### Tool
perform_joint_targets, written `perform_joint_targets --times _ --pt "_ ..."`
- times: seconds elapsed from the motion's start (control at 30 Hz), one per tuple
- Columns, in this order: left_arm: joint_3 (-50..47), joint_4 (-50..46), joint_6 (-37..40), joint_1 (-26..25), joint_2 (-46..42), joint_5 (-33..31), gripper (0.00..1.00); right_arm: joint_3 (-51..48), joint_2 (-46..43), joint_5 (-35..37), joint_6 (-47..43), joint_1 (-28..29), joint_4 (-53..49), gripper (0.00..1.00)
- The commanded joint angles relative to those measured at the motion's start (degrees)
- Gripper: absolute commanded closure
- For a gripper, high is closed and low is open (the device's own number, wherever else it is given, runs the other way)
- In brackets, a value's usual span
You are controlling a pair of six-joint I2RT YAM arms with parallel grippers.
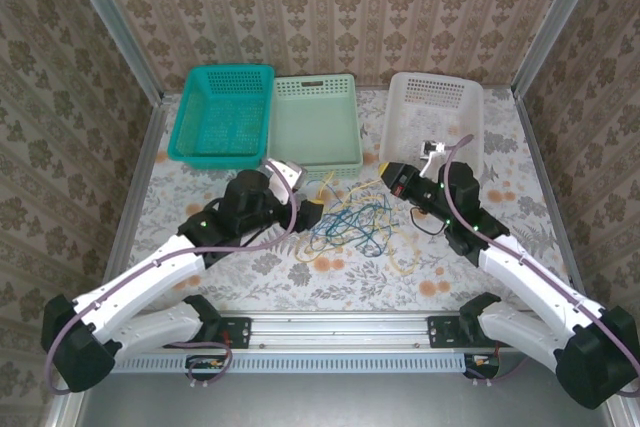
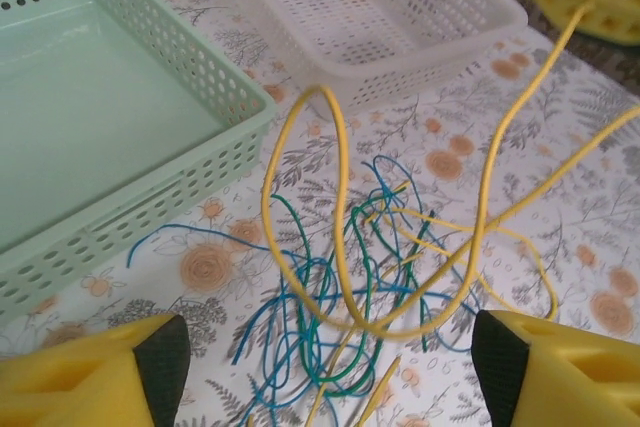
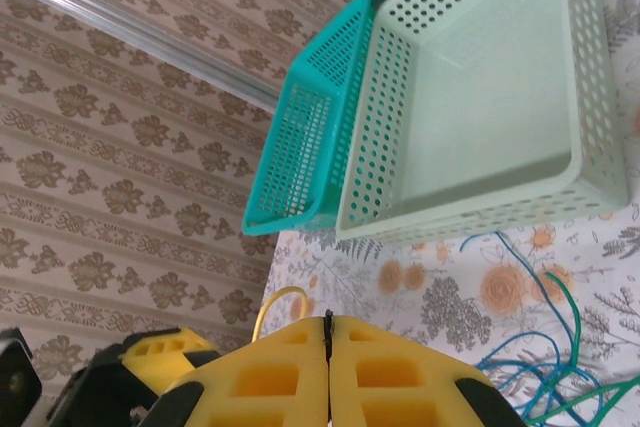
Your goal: Untangle the cables
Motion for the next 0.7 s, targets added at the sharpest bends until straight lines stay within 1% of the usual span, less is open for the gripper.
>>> perform_joint_targets --times 0.0,0.1,0.2,0.27,0.33,0.43,0.57,0.67 --pt "3.92 -2.73 2.76 -3.77 -1.22 -6.24 0.18 2.08 -0.94 3.23 -1.63 0.24 -1.48 1.0" --pt "7.49 -2.73 5.34 -8.85 1.7 -8.3 0.2 3.35 -0.84 6.28 -3.57 2.0 -3.78 1.0" --pt "12.07 -3.39 8.9 -15.25 7.48 -10.37 0.24 3.7 -1.3 9.9 -3.79 3.51 -4.85 1.0" --pt "15.38 -4.74 11.39 -18.51 12.09 -11.82 0.25 3.89 -1.68 11.22 -3.21 3.9 -5.46 1.0" --pt "17.99 -6.18 12.98 -19.68 15.79 -13.39 0.26 4.46 -1.89 11.76 -3.35 4.05 -6.8 1.0" --pt "21.02 -6.72 16.01 -20.07 19.84 -13.95 0.29 5.1 -2.54 12.26 -3.64 4.16 -9.04 1.0" --pt "22.45 -5.77 18.97 -20.34 22.22 -12.7 0.32 5.6 -4.21 13.84 -3.82 4.14 -11.76 1.0" --pt "22.45 -5.25 19.76 -20.48 23.15 -14.1 0.31 5.97 -4.58 13.79 -3.66 4.14 -12.51 1.0"
